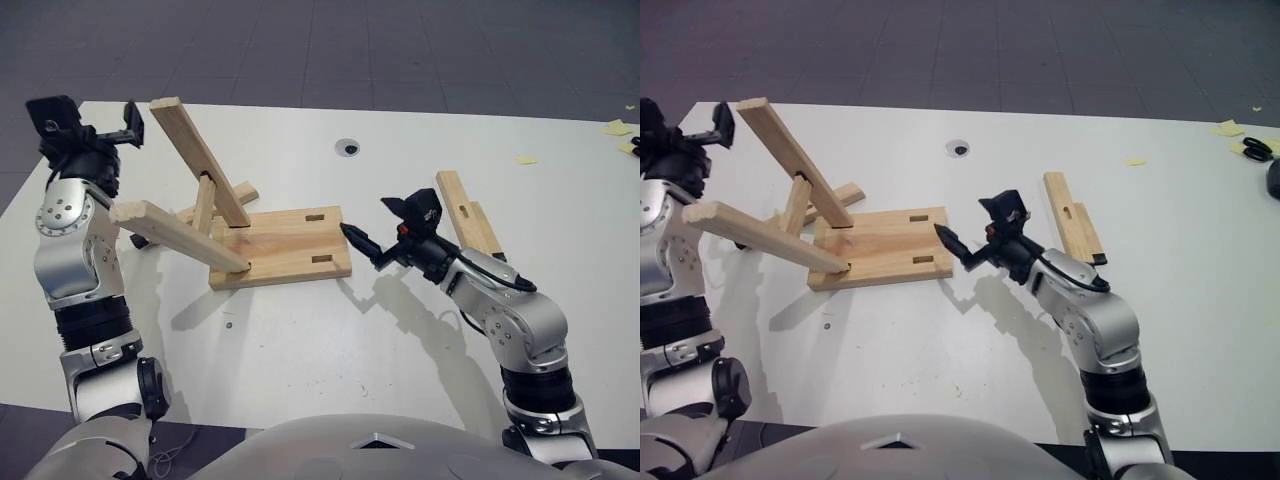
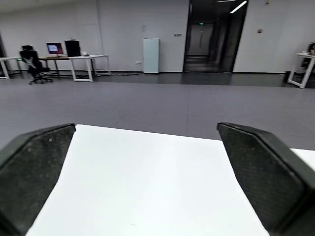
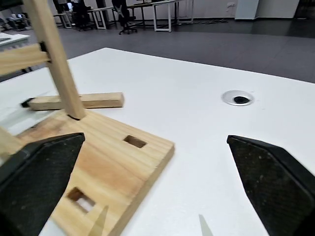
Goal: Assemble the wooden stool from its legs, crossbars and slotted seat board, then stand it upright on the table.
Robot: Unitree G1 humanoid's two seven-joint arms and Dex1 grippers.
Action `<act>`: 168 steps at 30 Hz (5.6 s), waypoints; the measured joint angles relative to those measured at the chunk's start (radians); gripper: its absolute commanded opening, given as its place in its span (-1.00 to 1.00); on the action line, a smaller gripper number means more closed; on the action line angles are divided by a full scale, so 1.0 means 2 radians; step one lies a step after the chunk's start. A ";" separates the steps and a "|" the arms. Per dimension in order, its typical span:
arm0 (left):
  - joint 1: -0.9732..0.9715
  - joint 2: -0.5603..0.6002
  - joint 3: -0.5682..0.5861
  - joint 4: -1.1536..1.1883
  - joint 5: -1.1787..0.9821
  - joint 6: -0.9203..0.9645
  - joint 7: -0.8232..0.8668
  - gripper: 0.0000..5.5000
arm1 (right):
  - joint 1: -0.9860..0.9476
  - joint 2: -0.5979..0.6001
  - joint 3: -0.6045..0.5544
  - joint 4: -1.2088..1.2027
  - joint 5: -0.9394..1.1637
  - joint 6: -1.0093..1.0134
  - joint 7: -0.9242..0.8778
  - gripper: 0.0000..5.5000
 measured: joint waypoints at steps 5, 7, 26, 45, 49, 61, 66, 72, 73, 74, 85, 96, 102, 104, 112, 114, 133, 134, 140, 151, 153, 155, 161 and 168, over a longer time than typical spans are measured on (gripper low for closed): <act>0.004 0.019 0.111 -0.005 -0.136 0.046 -0.044 0.95 | -0.001 0.017 -0.011 0.021 -0.017 -0.024 -0.014 0.96; -0.018 0.021 0.151 -0.024 -0.236 0.087 -0.045 0.95 | 0.000 0.025 -0.029 0.021 -0.014 -0.030 -0.018 0.96; 0.097 0.255 0.141 -0.126 -0.452 0.290 -0.312 0.95 | 0.038 0.032 -0.077 0.000 0.002 -0.025 -0.018 0.96; 0.181 0.274 0.039 -0.179 -0.248 0.177 -0.356 0.95 | 0.044 0.046 -0.082 -0.015 0.010 -0.022 -0.029 0.96; 0.105 0.245 -0.028 -0.089 -0.131 0.087 -0.292 0.95 | 0.040 0.046 -0.080 -0.011 0.010 -0.022 -0.028 0.96; -0.064 0.042 -0.176 0.078 -0.010 -0.039 -0.225 0.95 | 0.014 0.053 -0.044 0.014 -0.009 -0.024 -0.019 0.96; -0.080 -0.018 -0.210 0.094 0.005 -0.051 -0.223 0.95 | 0.005 0.054 -0.036 0.022 -0.011 -0.024 -0.011 0.96; -0.086 -0.029 -0.224 0.092 0.012 -0.055 -0.240 0.95 | 0.001 0.038 -0.050 0.068 -0.039 -0.025 -0.024 0.96; -0.088 -0.029 -0.221 0.092 0.017 -0.058 -0.237 0.95 | -0.004 0.036 -0.057 0.088 -0.051 -0.026 -0.034 0.96; -0.090 -0.029 -0.214 0.092 0.019 -0.061 -0.233 0.95 | -0.010 0.034 -0.063 0.105 -0.061 -0.030 -0.042 0.96; -0.142 -0.038 0.004 -0.016 -0.275 0.095 -0.152 0.95 | -0.140 -0.034 -0.055 0.431 -0.203 -0.197 -0.047 0.96; -0.131 0.056 0.046 0.105 -0.180 0.055 -0.080 0.95 | -0.058 -0.081 -0.021 0.340 -0.182 -0.230 0.143 0.96; -0.068 0.058 0.010 0.128 -0.103 0.027 -0.085 0.95 | 0.039 -0.083 -0.001 0.197 -0.154 -0.187 0.179 0.96; -0.067 0.060 0.007 0.140 -0.087 0.016 -0.085 0.95 | 0.071 -0.087 0.008 0.153 -0.139 -0.169 0.196 0.96; -0.060 0.054 -0.020 0.140 -0.047 0.005 -0.083 0.95 | 0.103 -0.043 0.016 0.096 -0.114 -0.135 0.166 0.96; -0.051 0.053 -0.031 0.133 -0.037 0.005 -0.086 0.95 | 0.112 -0.030 -0.002 0.083 -0.083 -0.122 0.162 0.96; -0.033 0.066 -0.078 0.163 0.065 -0.052 -0.096 0.95 | 0.038 0.023 0.010 0.176 -0.139 -0.156 0.063 0.96; -0.033 0.068 -0.079 0.168 0.070 -0.056 -0.096 0.95 | 0.039 0.025 0.017 0.173 -0.141 -0.158 0.065 0.96; -0.029 0.073 -0.078 0.175 0.080 -0.066 -0.097 0.95 | 0.044 0.023 0.010 0.153 -0.131 -0.161 0.081 0.96; -0.007 0.051 -0.030 0.120 0.059 -0.065 -0.054 0.95 | 0.091 0.005 -0.209 0.089 -0.010 -0.180 0.053 0.96; -0.004 0.049 -0.030 0.120 0.059 -0.060 -0.052 0.95 | 0.097 -0.017 -0.233 0.107 -0.013 -0.181 0.051 0.96; -0.001 0.044 -0.032 0.120 0.059 -0.057 -0.053 0.95 | 0.103 -0.034 -0.245 0.134 -0.030 -0.184 0.045 0.96; 0.001 0.039 -0.040 0.119 0.060 -0.049 -0.057 0.95 | 0.098 -0.080 -0.257 0.237 -0.085 -0.213 0.036 0.96; 0.003 0.038 -0.047 0.119 0.062 -0.049 -0.062 0.95 | 0.098 -0.112 -0.234 0.290 -0.118 -0.225 0.059 0.96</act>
